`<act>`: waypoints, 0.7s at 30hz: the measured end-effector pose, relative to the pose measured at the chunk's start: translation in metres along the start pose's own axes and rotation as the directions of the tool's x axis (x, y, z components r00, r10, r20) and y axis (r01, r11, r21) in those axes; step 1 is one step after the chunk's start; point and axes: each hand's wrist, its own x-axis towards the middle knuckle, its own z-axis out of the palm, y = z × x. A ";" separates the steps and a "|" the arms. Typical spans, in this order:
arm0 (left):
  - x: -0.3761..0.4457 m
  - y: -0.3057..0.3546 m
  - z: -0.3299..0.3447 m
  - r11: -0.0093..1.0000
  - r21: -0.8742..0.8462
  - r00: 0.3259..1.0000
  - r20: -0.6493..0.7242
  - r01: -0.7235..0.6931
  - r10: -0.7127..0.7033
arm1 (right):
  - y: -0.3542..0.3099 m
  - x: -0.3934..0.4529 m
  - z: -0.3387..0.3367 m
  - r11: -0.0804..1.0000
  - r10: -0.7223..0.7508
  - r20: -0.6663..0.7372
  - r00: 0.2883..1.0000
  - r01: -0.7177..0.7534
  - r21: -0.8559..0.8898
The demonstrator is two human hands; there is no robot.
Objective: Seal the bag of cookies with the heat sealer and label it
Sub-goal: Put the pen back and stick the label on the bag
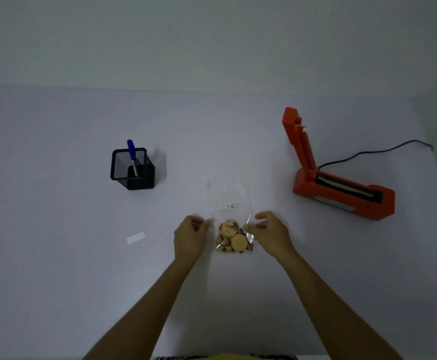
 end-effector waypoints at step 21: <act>0.134 0.091 -0.013 0.982 -0.185 0.989 -0.133 0.043 -0.068 | -0.117 0.140 0.014 0.993 -0.105 -0.086 0.991 0.109 0.045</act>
